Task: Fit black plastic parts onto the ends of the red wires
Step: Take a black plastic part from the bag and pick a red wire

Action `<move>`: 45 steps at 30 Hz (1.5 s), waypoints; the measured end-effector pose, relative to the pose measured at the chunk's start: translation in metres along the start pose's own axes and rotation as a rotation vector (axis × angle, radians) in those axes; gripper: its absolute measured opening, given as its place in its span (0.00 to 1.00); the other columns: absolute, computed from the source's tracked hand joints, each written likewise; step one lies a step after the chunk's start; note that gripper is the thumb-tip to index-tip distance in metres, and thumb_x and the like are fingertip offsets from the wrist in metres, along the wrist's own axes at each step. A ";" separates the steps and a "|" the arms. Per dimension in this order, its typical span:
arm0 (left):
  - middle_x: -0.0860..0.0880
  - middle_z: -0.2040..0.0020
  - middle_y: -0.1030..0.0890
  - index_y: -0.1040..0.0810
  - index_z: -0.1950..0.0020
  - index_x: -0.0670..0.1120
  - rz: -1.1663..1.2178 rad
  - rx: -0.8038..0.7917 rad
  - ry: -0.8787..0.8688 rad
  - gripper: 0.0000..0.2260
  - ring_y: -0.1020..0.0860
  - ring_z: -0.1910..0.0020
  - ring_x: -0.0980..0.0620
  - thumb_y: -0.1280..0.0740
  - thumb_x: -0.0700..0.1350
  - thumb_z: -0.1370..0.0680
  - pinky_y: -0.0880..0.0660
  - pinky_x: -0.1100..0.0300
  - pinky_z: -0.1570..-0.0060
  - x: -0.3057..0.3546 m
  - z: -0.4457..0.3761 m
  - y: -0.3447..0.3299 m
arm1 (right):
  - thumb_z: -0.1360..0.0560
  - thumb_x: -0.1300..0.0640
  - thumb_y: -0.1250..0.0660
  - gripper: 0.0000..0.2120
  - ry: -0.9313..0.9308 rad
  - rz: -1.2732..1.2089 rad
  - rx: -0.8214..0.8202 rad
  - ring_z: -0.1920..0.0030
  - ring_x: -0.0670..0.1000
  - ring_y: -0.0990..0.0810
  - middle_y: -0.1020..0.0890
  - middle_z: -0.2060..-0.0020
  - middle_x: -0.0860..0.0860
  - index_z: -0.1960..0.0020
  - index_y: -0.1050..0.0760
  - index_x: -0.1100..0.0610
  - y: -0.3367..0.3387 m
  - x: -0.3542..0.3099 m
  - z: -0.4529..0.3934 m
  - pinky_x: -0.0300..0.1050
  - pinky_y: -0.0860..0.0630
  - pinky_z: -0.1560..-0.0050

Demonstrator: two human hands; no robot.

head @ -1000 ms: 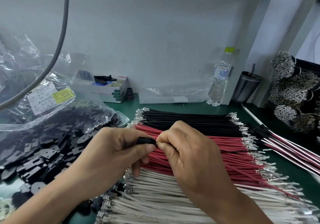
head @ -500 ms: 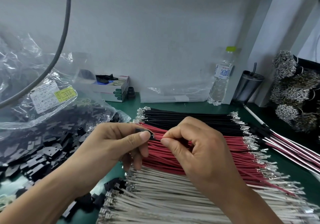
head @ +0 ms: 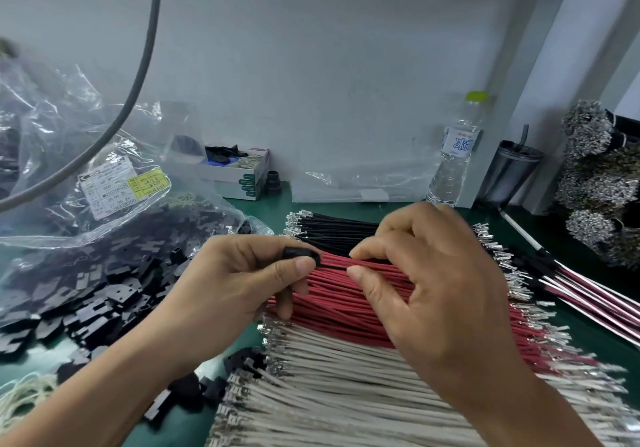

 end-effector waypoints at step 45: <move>0.35 0.62 0.15 0.12 0.48 0.41 0.223 0.039 0.064 0.14 0.15 0.67 0.44 0.23 0.42 0.33 0.19 0.59 0.66 -0.005 -0.002 0.008 | 0.22 0.49 0.33 0.05 -0.090 -0.129 -0.107 0.66 0.45 0.24 0.24 0.64 0.41 0.56 0.20 0.46 -0.007 -0.005 0.003 0.47 0.26 0.69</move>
Point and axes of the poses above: each hand's wrist, its own z-axis away from the middle knuckle, its own y-axis out of the back of the hand, x = y × z, the point moved 2 cm from there along -z, towards the middle knuckle
